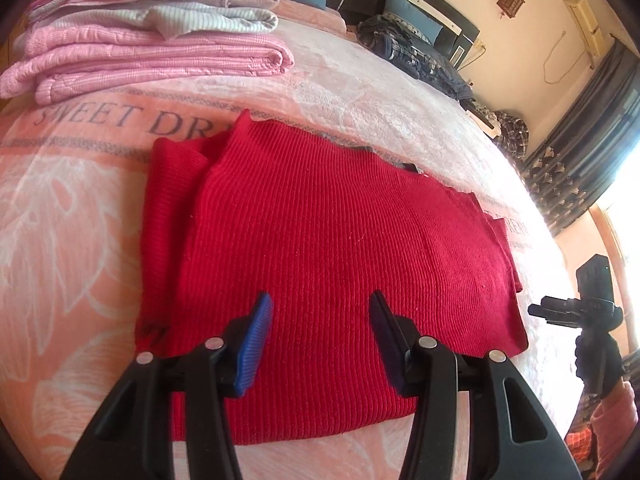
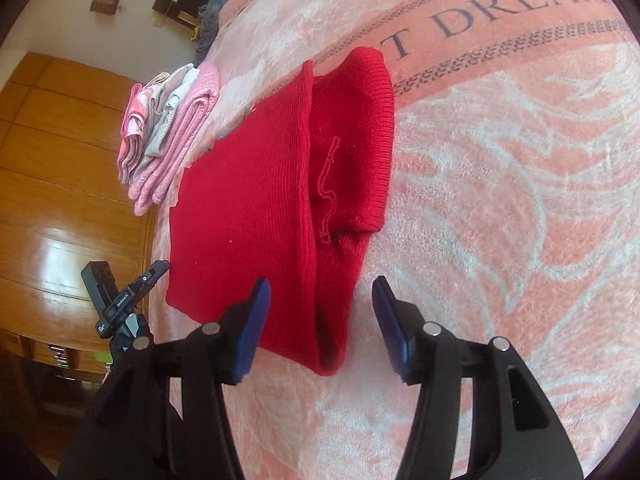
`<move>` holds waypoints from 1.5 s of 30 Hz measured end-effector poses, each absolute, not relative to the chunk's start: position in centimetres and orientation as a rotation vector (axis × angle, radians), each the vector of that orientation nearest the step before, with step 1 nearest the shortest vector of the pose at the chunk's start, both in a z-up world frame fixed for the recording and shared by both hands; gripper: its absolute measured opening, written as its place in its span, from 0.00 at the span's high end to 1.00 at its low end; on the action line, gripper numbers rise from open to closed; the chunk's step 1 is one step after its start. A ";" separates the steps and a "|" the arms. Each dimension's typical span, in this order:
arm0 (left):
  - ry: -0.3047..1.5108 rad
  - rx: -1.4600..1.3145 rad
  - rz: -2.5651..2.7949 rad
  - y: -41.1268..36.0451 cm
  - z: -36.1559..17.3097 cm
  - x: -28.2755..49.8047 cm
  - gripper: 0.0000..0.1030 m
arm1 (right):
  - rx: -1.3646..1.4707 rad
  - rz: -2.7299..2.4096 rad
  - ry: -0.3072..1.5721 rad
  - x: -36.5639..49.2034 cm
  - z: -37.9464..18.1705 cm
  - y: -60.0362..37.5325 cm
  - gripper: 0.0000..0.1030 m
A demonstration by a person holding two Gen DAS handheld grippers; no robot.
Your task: Fold small clothes
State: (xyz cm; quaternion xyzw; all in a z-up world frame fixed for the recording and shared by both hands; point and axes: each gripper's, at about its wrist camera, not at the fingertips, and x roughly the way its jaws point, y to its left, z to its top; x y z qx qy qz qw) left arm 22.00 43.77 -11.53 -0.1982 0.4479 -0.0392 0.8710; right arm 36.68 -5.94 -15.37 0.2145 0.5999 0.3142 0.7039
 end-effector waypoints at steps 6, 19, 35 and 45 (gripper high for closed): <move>0.970 -0.402 -0.104 43.2 -13.0 23.3 0.50 | 0.490 0.741 1.346 38.6 -17.3 -5.2 0.47; 0.961 -0.460 -0.124 44.3 -14.3 24.4 0.50 | 0.478 0.733 1.275 40.4 -17.8 -2.8 0.59; 0.945 -0.423 -0.148 44.1 -14.6 24.0 0.50 | 0.437 0.712 1.249 40.1 -18.2 -2.4 0.77; 0.937 -0.382 -0.158 43.3 -14.8 24.0 0.44 | 0.433 0.657 1.258 39.8 -17.8 -1.9 0.77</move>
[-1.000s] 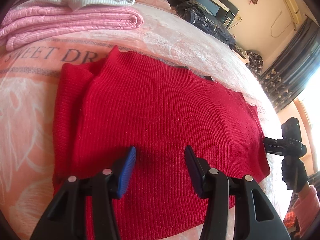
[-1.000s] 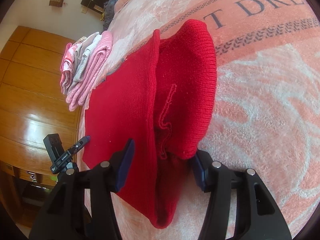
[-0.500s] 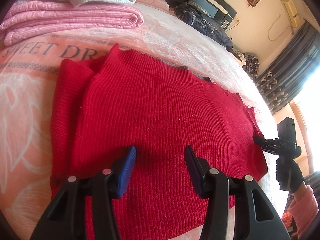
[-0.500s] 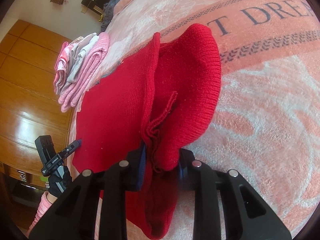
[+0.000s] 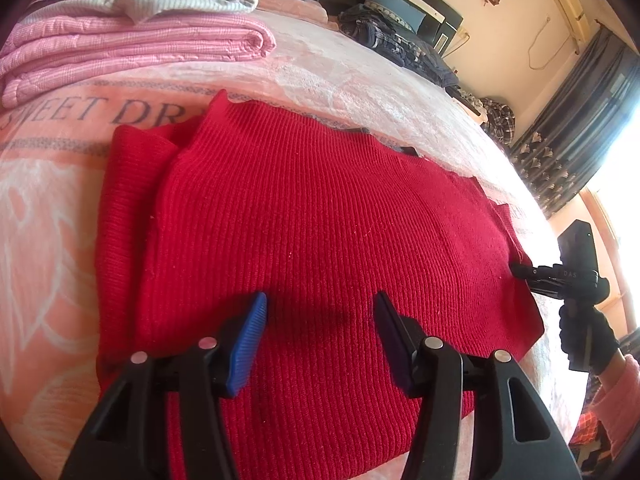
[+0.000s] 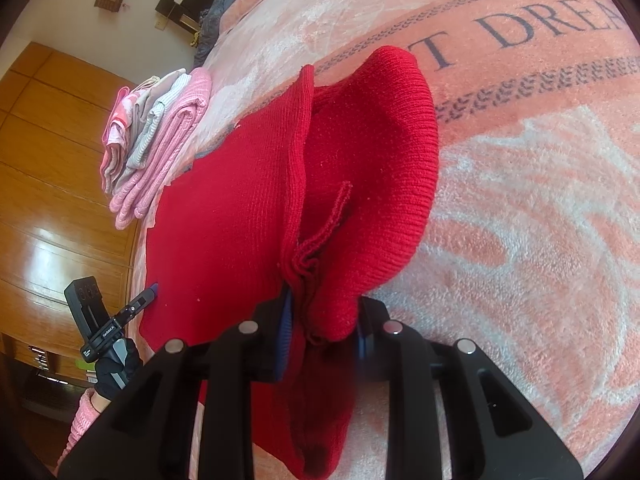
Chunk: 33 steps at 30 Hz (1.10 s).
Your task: Fold small clothes
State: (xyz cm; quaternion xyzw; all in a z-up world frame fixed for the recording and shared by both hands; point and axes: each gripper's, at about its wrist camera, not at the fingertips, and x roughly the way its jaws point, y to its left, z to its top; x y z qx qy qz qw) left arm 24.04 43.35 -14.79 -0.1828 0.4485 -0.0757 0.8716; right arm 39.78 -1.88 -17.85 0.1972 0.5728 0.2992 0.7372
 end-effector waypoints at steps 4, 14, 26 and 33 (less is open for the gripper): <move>0.950 -0.423 -0.166 43.8 -14.1 23.9 0.43 | 0.346 0.582 1.283 39.8 -15.8 -0.1 0.79; 0.891 -0.449 -0.206 47.1 -11.8 21.3 0.43 | 0.215 0.611 1.255 40.1 -8.4 8.7 0.80; 0.872 -0.527 -0.203 51.1 -12.5 19.4 0.43 | -0.036 0.762 1.289 36.0 -7.6 26.3 0.80; 0.865 -0.551 -0.202 52.1 -12.6 19.1 0.43 | -0.109 0.763 1.377 34.3 -11.6 29.4 0.68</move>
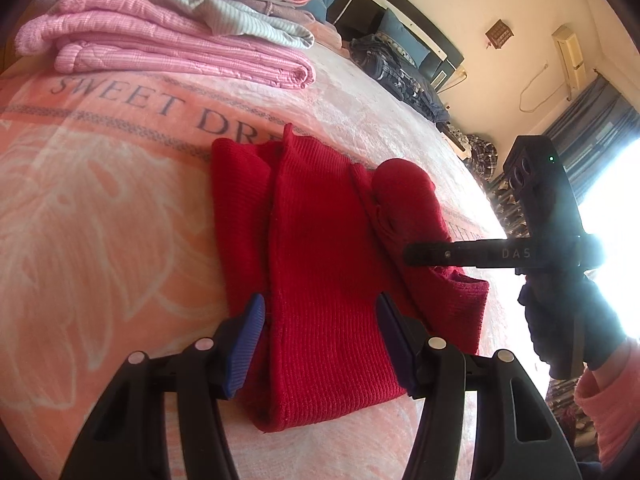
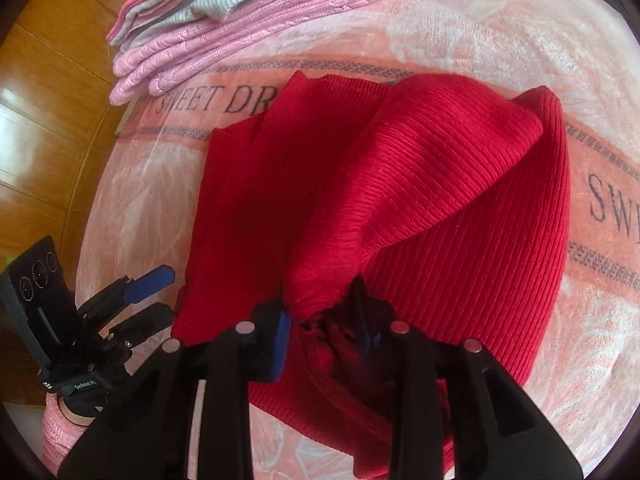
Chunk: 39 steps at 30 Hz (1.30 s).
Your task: Fold small clothes
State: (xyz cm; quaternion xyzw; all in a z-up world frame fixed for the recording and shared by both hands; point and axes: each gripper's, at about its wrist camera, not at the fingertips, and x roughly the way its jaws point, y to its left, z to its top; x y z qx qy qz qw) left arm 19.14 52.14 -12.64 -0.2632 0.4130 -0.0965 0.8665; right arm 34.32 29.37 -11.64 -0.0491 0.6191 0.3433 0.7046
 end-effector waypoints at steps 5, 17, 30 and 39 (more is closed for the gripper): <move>0.863 -0.564 -0.197 52.2 -12.7 19.2 0.43 | 0.014 0.899 1.348 33.6 -9.9 28.4 0.61; 0.858 -0.643 -0.238 51.4 -11.7 20.6 0.43 | -0.180 0.990 1.290 26.7 -8.8 24.1 0.59; 0.910 -0.710 -0.289 49.2 -12.0 23.1 0.42 | -0.448 0.990 1.181 23.5 -12.9 27.4 0.46; 0.944 -0.824 -0.321 49.1 -13.5 23.9 0.41 | -0.134 1.060 1.249 27.6 -11.0 23.2 0.93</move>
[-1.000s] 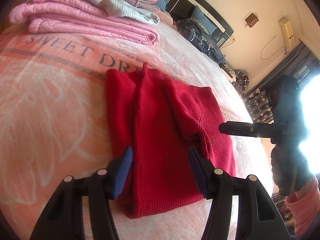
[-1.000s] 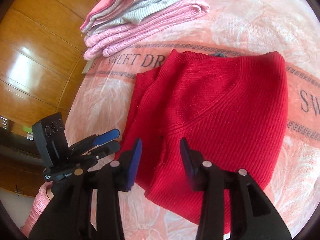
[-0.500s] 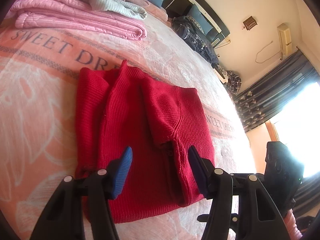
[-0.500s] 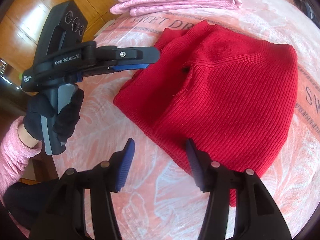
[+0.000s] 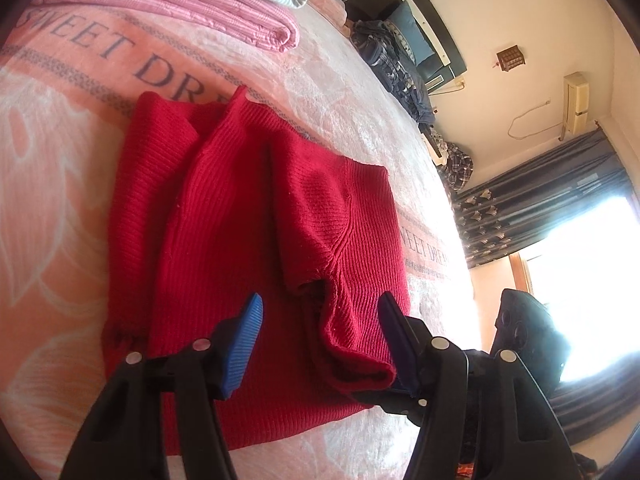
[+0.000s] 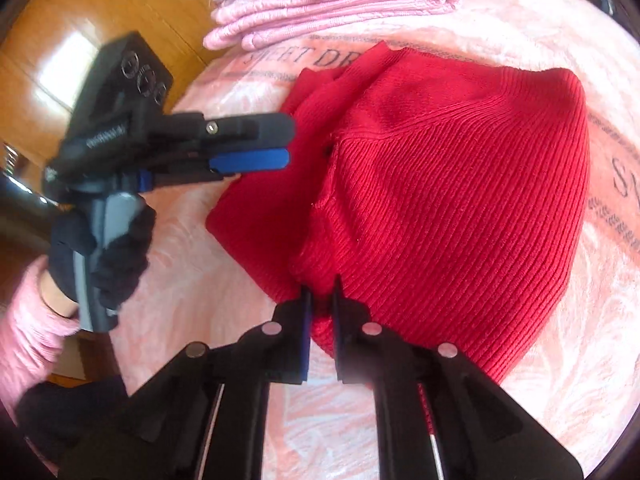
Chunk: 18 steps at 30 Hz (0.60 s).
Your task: Fold small clothes
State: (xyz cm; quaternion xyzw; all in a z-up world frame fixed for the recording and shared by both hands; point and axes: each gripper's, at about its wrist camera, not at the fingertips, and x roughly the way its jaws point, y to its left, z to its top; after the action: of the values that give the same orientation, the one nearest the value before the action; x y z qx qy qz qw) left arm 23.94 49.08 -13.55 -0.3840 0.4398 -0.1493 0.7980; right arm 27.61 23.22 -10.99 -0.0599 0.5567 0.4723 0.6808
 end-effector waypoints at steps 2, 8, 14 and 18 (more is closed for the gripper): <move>0.953 -0.862 -0.341 48.7 -13.9 24.5 0.40 | -0.058 1.084 1.251 28.2 -10.1 21.9 0.94; 0.998 -1.015 -0.384 47.1 -16.2 27.5 0.39 | 0.000 1.114 1.207 28.7 -8.2 20.3 0.94; 0.991 -1.122 -0.436 45.4 -17.4 30.9 0.39 | 0.047 1.153 1.182 28.4 -7.3 18.7 0.94; 0.983 -1.147 -0.440 45.1 -18.1 32.9 0.41 | 0.085 1.165 1.177 28.6 -7.2 17.4 0.94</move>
State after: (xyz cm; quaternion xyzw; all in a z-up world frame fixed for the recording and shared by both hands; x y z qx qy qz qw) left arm 32.93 45.11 -18.06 -0.5160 0.4425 -0.1981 0.7062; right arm 28.58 17.39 -7.18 0.0379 0.5232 0.5180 0.6757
